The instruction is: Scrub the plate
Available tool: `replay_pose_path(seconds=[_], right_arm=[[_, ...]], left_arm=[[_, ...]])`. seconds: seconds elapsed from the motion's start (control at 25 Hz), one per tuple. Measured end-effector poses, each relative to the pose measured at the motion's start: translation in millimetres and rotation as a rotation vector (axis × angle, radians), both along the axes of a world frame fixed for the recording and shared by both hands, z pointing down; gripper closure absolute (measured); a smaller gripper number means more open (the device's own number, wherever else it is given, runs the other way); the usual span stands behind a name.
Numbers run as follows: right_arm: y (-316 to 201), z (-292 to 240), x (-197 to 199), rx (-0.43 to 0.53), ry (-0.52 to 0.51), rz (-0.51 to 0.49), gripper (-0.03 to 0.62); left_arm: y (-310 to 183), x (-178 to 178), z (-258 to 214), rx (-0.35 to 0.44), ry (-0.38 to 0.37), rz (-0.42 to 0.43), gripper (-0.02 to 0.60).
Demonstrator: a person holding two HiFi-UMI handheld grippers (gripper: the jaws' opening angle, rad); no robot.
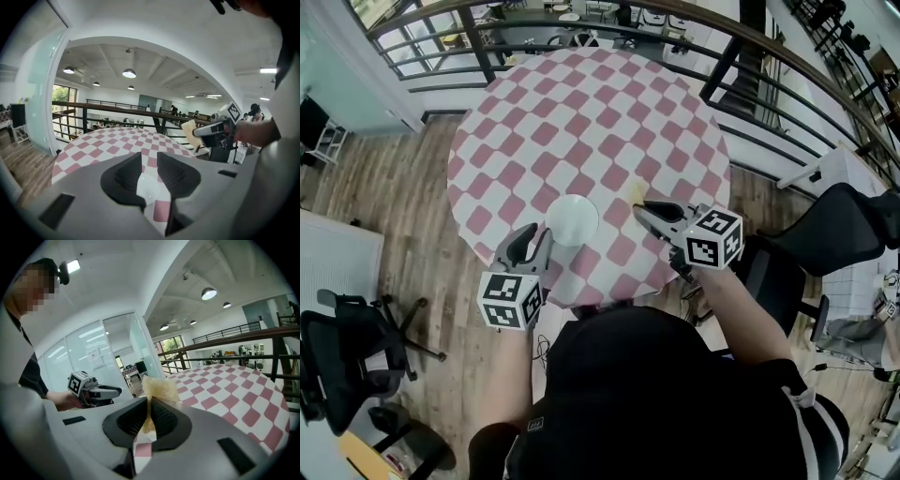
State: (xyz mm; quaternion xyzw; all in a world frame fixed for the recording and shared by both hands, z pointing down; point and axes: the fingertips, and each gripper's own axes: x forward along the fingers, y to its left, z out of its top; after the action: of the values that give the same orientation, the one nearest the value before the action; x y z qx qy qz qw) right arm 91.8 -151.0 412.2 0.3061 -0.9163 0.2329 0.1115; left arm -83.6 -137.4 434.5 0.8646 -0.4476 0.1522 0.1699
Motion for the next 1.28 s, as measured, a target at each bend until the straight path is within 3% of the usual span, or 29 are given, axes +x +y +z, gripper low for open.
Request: replay_pose_path(seconds=[0.4,0.56,0.84,1.28], right_arm=[[4.4,-110.0,6.1,0.242,-0.124,0.001,0.556],[11.2,-131.1,1.4,0.287,-0.172,-0.017,0.556],[19.8,-148.2,-0.4,0.338,-0.198,-0.042,0.556],[22.4,-156.5,4.1,0.365,-0.214,-0.045,0.556]], left_arm=[[6.3,18.8,-105.3,0.198,0.012,0.007,0.485],[11.9,29.3,-134.3,0.27,0.01,0.025,0.485],[11.5,36.7,-152.6,0.294,0.059,0.019,0.489],[11.2,36.6,-161.0,0.321,0.048,-0.001,0.492]])
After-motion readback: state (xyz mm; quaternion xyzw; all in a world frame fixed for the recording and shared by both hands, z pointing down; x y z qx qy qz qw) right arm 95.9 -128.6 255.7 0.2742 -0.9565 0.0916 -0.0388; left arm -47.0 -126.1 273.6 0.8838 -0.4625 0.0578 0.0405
